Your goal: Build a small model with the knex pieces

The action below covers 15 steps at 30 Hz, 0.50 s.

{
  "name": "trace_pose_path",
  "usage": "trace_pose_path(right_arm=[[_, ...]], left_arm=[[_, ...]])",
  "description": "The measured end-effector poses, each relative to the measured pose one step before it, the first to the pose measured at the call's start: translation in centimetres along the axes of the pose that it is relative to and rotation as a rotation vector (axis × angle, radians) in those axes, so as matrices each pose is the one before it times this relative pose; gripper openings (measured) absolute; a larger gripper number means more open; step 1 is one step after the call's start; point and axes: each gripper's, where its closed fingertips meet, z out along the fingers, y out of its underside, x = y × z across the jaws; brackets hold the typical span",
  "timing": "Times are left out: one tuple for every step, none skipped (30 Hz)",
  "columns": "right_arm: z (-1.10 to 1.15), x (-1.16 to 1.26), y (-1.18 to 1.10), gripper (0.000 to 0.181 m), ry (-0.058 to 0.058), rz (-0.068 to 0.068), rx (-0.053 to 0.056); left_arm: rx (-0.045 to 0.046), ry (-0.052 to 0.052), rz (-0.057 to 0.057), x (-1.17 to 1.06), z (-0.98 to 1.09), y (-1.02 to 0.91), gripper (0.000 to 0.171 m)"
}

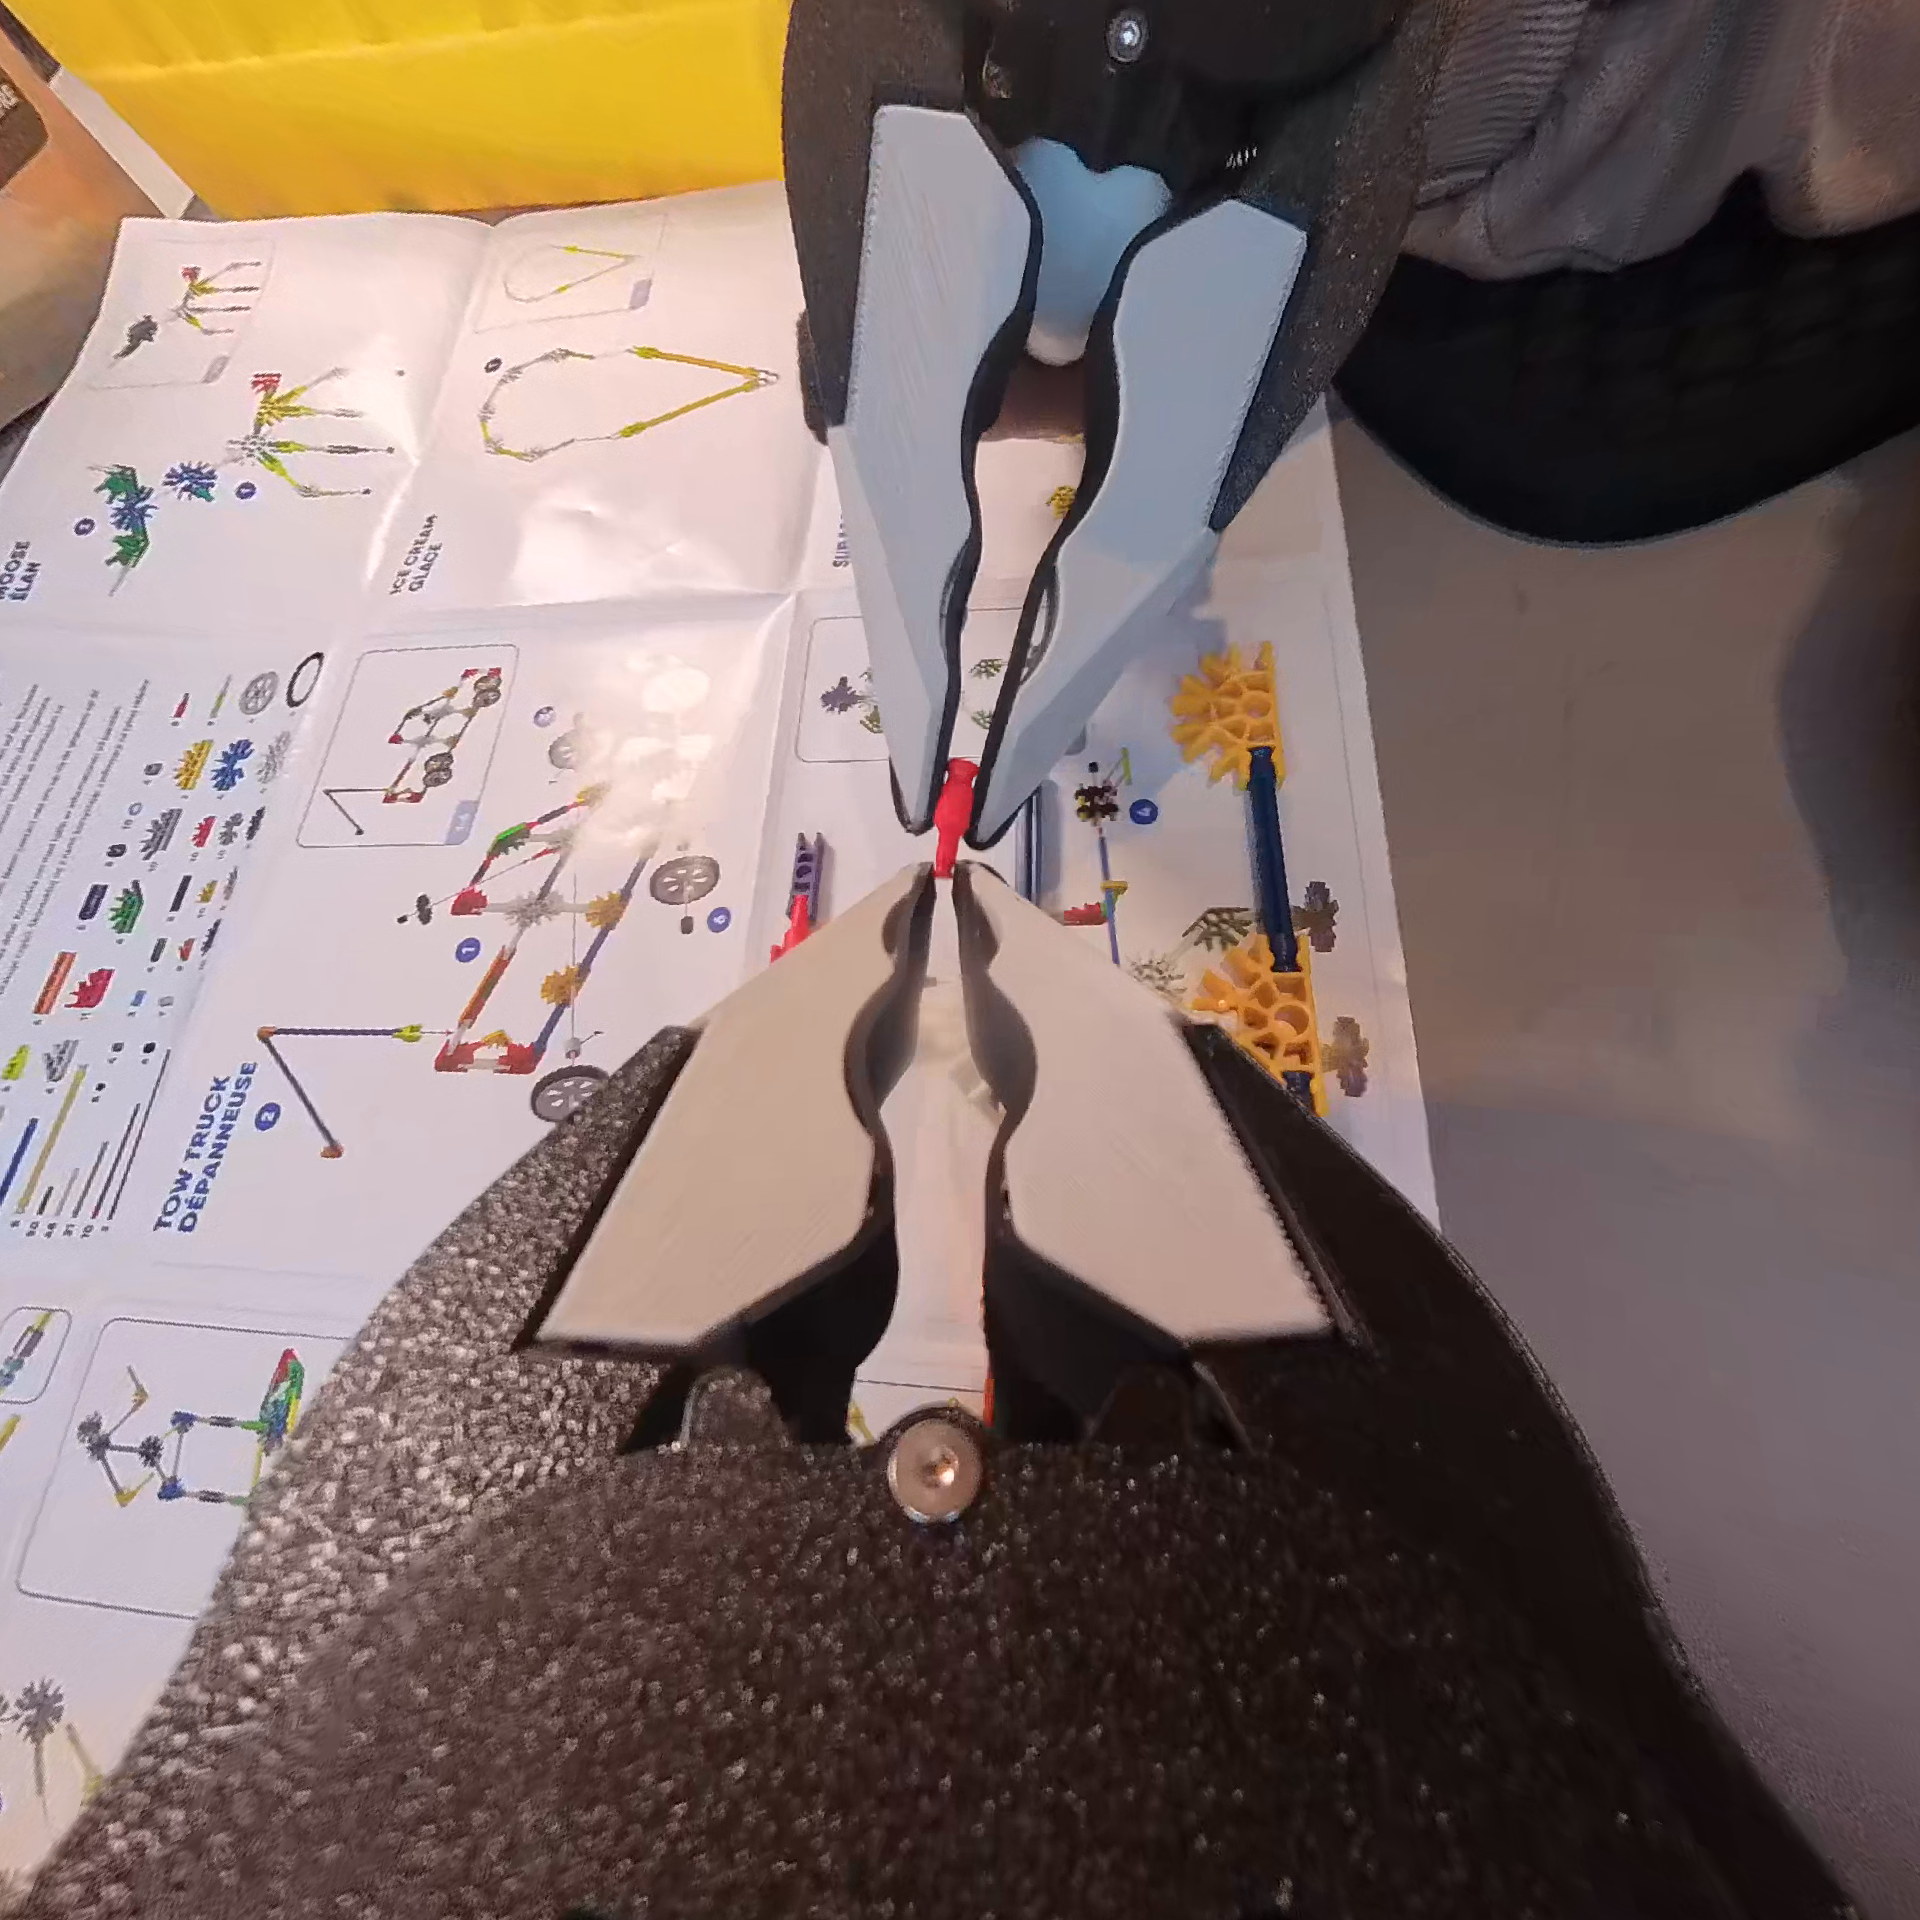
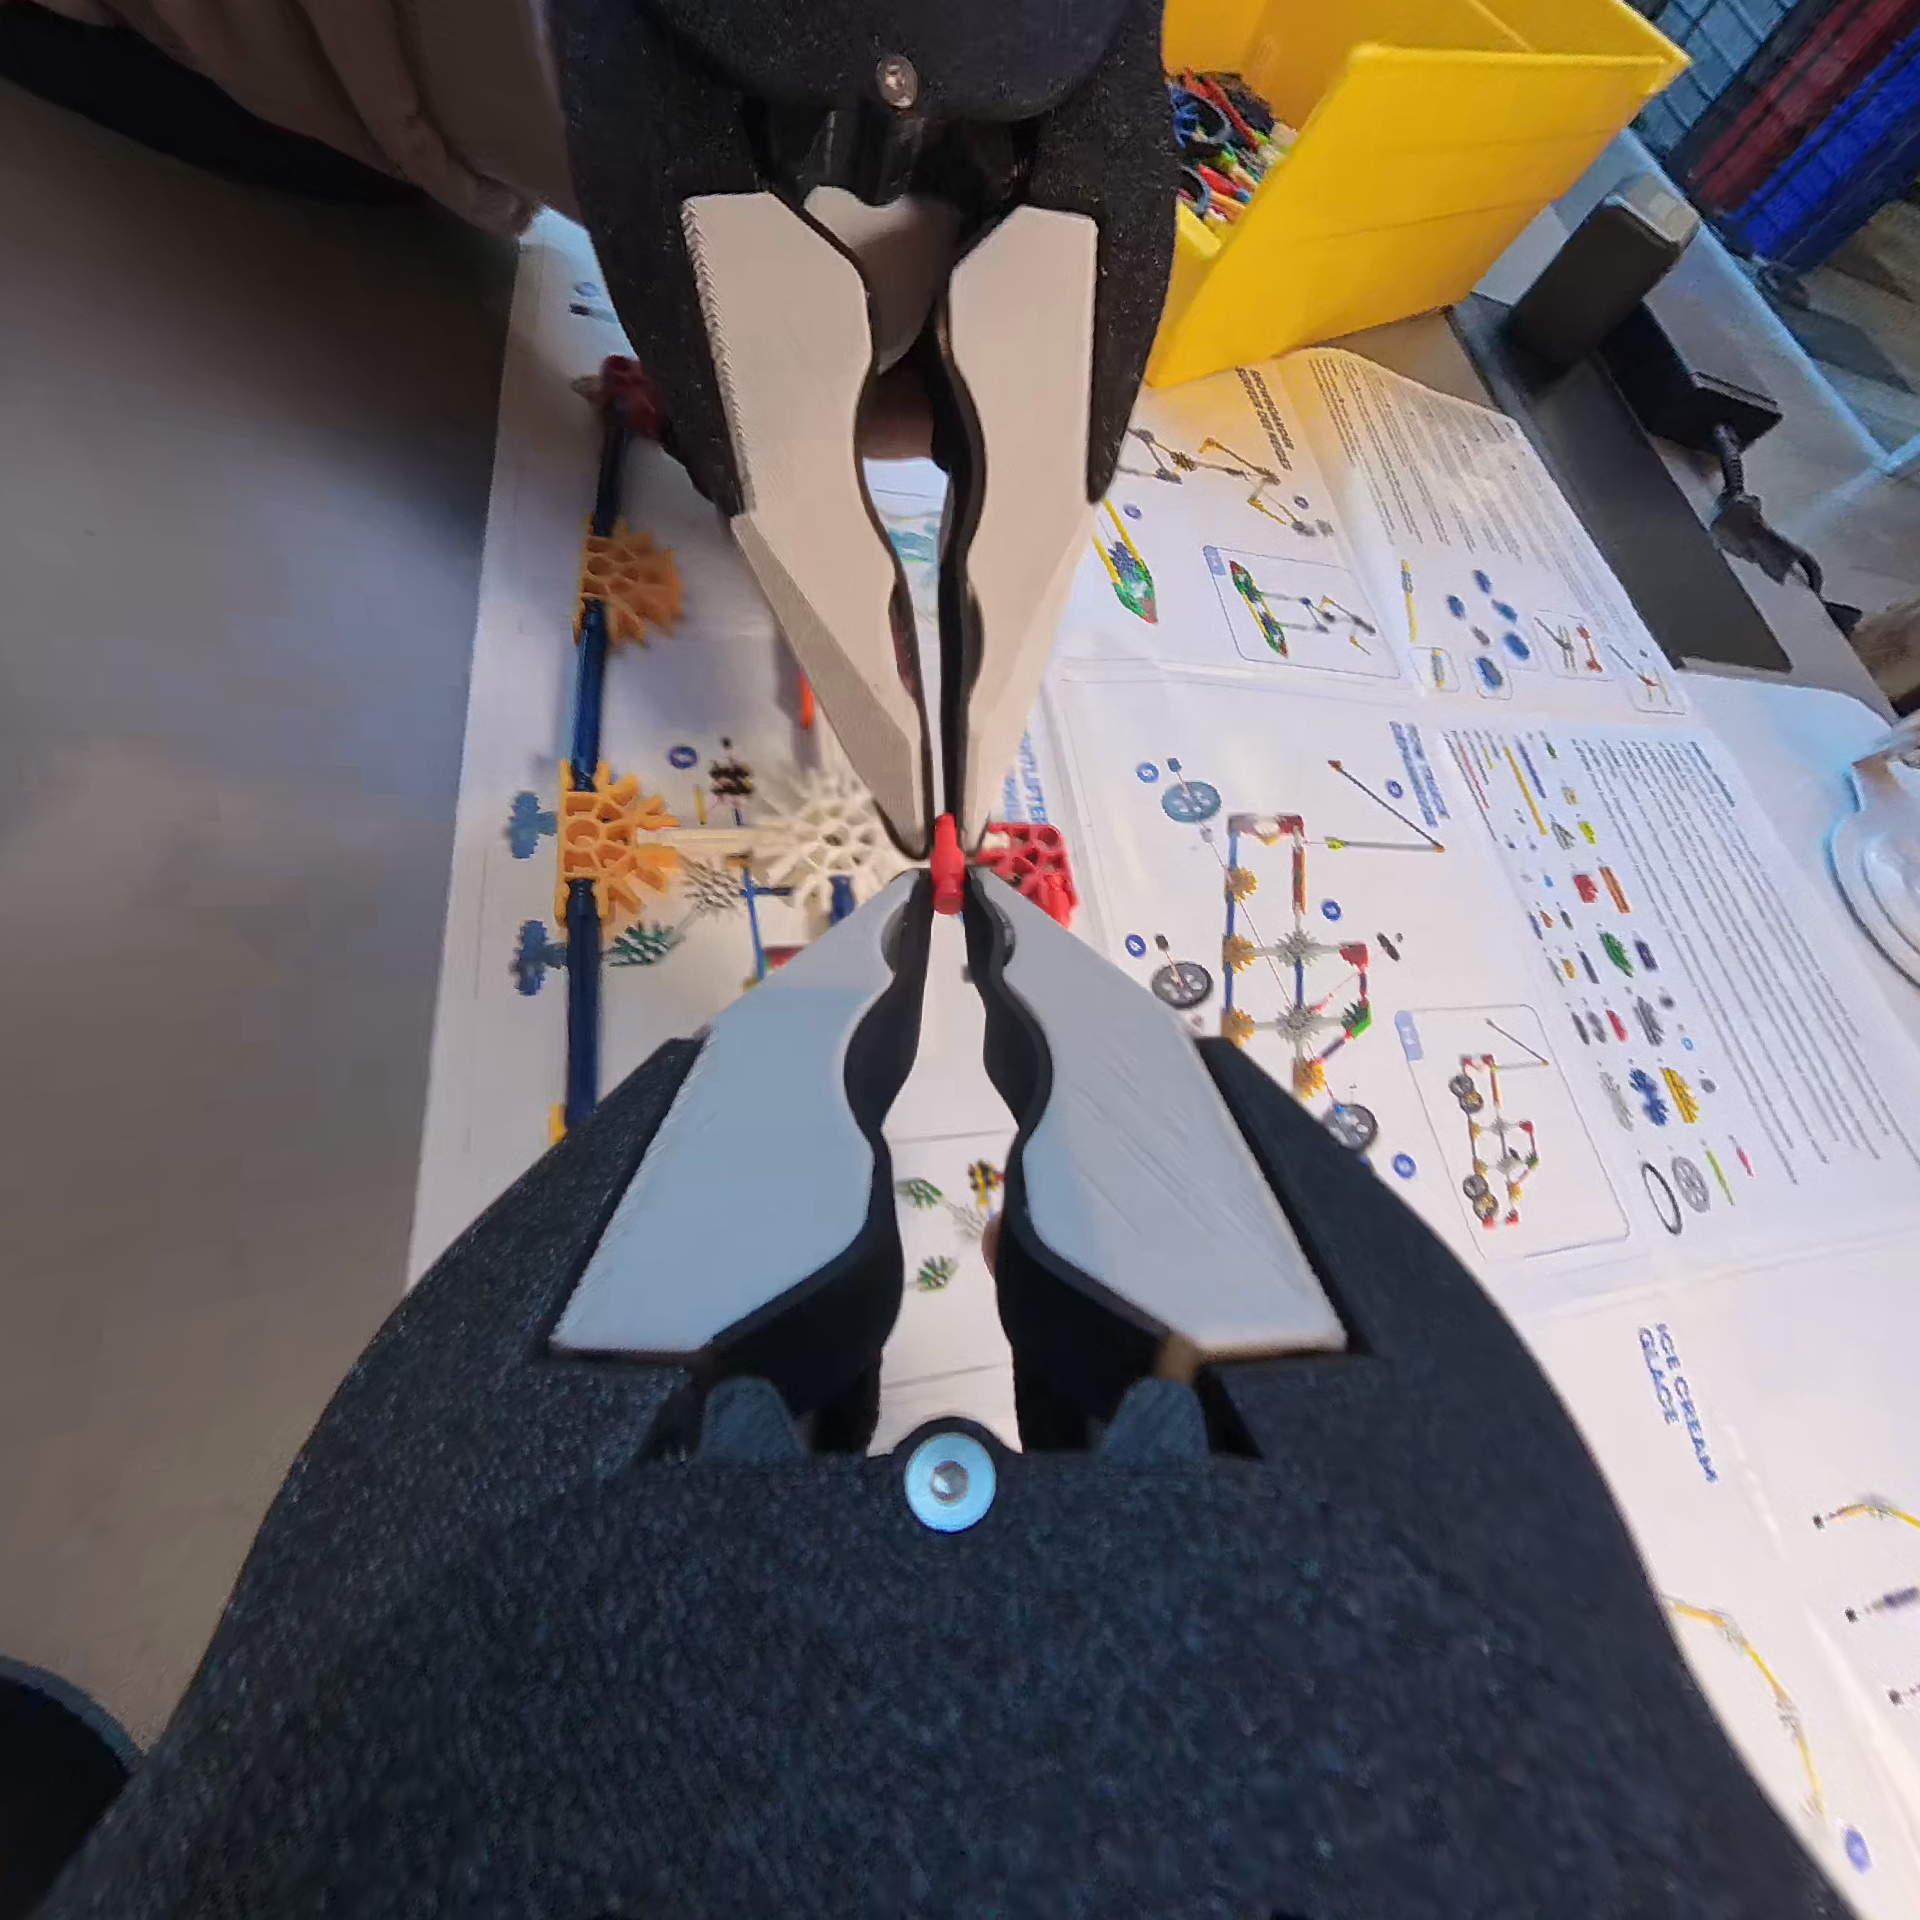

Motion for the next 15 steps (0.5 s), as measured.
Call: trace_pose_path(right_arm=[[-0.11, 0.634, 0.524, 0.004, 0.0153, 0.0093, -0.0161], [-0.087, 0.737, 0.666, 0.004, 0.0124, 0.0109, -0.0214], [-0.027, 0.55, 0.721, 0.005, -0.0055, 0.0159, -0.0268], [0.071, 0.272, 0.741, 0.005, -0.0217, 0.0179, -0.0325], [0.155, 0.322, 0.56, 0.005, -0.0123, 0.0062, -0.0263], [0.182, 0.239, 0.386, 0.005, -0.0101, -0.0041, -0.018], [0.18, 0.061, 0.336, 0.005, -0.0176, 0.0003, -0.0193], [0.135, 0.139, 0.203, 0.005, -0.0095, -0.0005, -0.0138], [0.052, 0.075, -0.001, 0.005, -0.0078, -0.0033, -0.0035], [0.028, 0.09, 0.103, 0.005, -0.0045, -0.0048, -0.0128], [0.054, 0.036, 0.235, 0.005, -0.0076, -0.0057, -0.0204], [0.042, -0.008, 0.084, 0.005, -0.0087, -0.0055, -0.0132], [0.072, 0.033, 0.135, 0.005, -0.0062, -0.0046, -0.0167], [0.096, -0.032, 0.1, 0.005, -0.0088, -0.0067, -0.016], [0.103, -0.046, 0.05, 0.005, -0.0097, -0.0049, -0.0146]], left_arm=[[-0.0048, -0.0262, -0.0097, -0.7, 0.008, 0.263, 0.002], [-0.00857, -0.0277, -0.0116, -0.871, 0.026, 0.321, 0.003], [-0.01506, -0.0097, -0.0179, -0.744, 0.08, 0.366, 0.004], [-0.02087, 0.0105, -0.0248, -0.526, 0.151, 0.407, 0.007], [-0.01798, 0.0199, -0.0302, -0.386, 0.188, 0.346, 0.011], [-0.01156, 0.0253, -0.0303, -0.247, 0.212, 0.243, 0.013], [-0.00893, 0.0299, -0.0262, -0.113, 0.243, 0.168, 0.015], [-0.00986, 0.0258, -0.0216, -0.1, 0.255, 0.14, 0.017], [-0.01327, 0.0255, -0.0146, -0.01, 0.238, 0.183, 0.017], [-0.01661, 0.0278, -0.0077, 0.135, 0.209, 0.222, 0.016], [-0.01394, 0.021, -0.0022, 0.15, 0.2, 0.186, 0.015], [-0.00531, 0.0109, -0.0013, 0.077, 0.136, 0.078, 0.015], [0.00325, 0.0066, -0.0047, 0.056, 0.047, -0.05, 0.013], [0.001, 0.0027, -0.0037, 0.022, 0.007, 0.008, 0.013], [0.00137, 0.0012, -0.0017, 0.007, -0.018, 0.018, 0.013]])
